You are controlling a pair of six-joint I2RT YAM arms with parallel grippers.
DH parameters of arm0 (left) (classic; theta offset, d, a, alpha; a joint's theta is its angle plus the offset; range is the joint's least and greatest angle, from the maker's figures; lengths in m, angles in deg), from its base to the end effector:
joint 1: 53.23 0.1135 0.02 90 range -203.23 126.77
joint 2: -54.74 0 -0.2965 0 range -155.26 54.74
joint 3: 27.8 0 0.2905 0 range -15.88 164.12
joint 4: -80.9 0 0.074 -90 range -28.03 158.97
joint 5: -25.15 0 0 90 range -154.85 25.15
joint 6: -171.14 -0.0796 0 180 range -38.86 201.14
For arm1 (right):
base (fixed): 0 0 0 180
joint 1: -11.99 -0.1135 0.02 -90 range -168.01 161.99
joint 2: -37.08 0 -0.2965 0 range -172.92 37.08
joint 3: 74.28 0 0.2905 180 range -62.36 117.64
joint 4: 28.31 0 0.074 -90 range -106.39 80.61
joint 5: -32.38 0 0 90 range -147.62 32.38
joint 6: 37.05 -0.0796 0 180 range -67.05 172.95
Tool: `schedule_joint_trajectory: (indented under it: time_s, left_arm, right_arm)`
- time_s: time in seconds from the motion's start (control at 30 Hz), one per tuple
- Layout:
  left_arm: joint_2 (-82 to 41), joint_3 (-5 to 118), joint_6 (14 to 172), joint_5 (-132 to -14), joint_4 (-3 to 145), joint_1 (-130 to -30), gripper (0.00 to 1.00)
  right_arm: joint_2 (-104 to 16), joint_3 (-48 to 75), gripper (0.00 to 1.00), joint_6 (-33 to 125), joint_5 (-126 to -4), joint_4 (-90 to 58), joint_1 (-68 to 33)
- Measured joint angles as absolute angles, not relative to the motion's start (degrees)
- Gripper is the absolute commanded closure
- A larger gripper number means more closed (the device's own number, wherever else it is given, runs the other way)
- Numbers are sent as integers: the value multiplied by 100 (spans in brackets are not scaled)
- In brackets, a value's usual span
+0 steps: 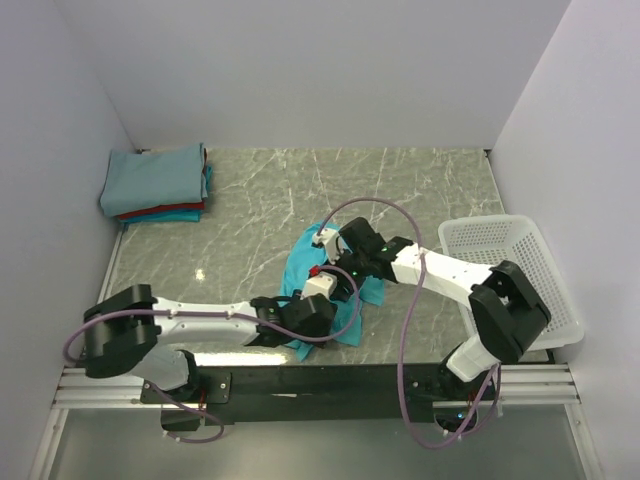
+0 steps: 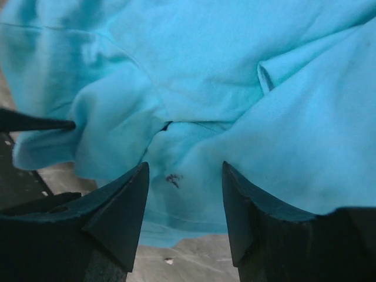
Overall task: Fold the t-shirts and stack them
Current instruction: Flatten the tshirt out
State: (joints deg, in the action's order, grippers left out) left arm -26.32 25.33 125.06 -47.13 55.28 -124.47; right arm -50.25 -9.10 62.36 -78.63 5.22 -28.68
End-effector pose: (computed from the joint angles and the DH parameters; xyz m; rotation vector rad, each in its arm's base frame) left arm 0.1257 -0.2948 0.1498 0.4666 2.4643 -0.4869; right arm 0.2536 0.2555 0.1777 -1.2265 2.2762 0.6757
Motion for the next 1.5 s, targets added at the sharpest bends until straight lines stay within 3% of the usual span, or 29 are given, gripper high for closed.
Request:
schedule_joint_trajectory:
  time_s: [0.13,0.2,0.3,0.37,0.53,0.67,0.83,1.07,1.23,1.37,1.5]
  left_arm:
    - [-3095,3051,12668,-4123,5185,-12690,41]
    - [-3229,3220,12744,-3924,5058,-12753,48]
    - [-3334,3329,12795,-3734,4934,-12779,58]
    - [-3351,3333,12830,-3662,4866,-12779,70]
    - [-3349,3331,12891,-3579,4728,-12779,82]
    - [-3347,3320,12889,-3542,4715,-12781,99]
    - [-3176,3231,12884,-3474,4704,-12784,99]
    - [-1878,2964,12825,-3115,4429,-12515,100]
    - [-306,2988,12187,-3159,4448,-11291,99]
    - [415,3628,11339,-3207,4409,-10436,100]
    - [625,4848,10414,-3205,4461,-10318,100]
  right_arm:
    - [-5222,-910,48,6192,-7601,526,-2973]
    - [-5224,-910,51,6177,-7514,513,-3001]
    - [-5226,-910,64,6182,-7437,509,-3012]
    - [-5226,-901,68,6179,-7389,509,-3014]
    - [-5224,-899,78,6184,-7317,519,-3014]
    - [-5224,-895,86,6223,-7308,546,-3014]
    - [-5191,-722,99,6345,-7374,742,-2955]
    - [-4678,-283,100,6933,-7614,1271,-2370]
    - [-4216,668,100,7943,-7573,2135,-1880]
    - [-3698,1599,100,8573,-7496,2609,-1552]
    - [-2756,2065,100,8881,-7501,2642,-1312]
